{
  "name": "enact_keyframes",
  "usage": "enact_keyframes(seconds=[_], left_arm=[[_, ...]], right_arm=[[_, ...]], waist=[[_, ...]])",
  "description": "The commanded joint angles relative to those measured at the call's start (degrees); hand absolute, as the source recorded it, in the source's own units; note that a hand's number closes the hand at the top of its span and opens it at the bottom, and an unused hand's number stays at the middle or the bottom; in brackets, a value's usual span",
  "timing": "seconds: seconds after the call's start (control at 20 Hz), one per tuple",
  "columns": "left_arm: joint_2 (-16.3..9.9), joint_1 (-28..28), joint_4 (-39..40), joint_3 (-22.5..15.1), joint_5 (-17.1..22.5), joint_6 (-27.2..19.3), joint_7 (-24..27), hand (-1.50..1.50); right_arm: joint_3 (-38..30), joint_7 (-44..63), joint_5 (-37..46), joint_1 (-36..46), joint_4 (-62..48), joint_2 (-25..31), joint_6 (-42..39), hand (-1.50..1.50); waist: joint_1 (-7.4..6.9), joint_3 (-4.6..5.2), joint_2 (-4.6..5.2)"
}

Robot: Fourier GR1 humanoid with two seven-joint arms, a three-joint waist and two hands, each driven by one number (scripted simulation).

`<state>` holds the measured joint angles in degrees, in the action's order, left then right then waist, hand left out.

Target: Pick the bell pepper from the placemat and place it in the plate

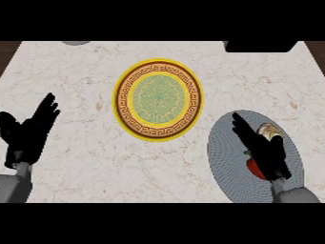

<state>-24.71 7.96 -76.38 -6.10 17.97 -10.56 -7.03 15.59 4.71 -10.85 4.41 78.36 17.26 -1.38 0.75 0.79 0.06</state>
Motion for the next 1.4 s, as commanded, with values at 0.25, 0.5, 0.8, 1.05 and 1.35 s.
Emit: enact_keyframes(seconds=[0.25, 0.5, 0.8, 1.05, 1.35], left_arm=[[-3.1, 9.3, -7.7, -1.2, -4.5, 3.0, 7.7, 0.0], [-2.9, 8.0, -10.7, -0.9, -3.7, 2.9, 5.8, 0.0], [-2.2, 7.2, -13.3, -0.6, -4.1, 2.4, 4.4, 0.0], [-0.5, 9.0, -10.2, 0.4, -6.3, 3.1, 5.6, 0.0], [-1.2, 7.2, -13.9, 0.7, -6.4, 2.6, 3.5, 0.0]], right_arm=[[16.2, -12.9, -1.3, 9.2, 15.6, -4.9, -21.0, 1.5], [19.7, -21.4, 30.4, 1.2, 12.4, 3.6, 1.2, 1.5], [14.9, -39.9, 14.5, -11.8, 12.5, 1.4, -0.5, -1.5], [6.4, -45.9, 11.7, -12.7, 16.9, 7.3, -3.6, -1.5], [0.5, -30.7, 19.2, -10.3, 26.9, 19.6, -3.4, -1.5]], waist=[[-3.36, -1.16, -1.6], [-0.45, -0.97, -0.55], [-0.42, -0.9, -0.28], [-0.1, -0.8, -0.1], [0.32, -0.67, -0.38]])
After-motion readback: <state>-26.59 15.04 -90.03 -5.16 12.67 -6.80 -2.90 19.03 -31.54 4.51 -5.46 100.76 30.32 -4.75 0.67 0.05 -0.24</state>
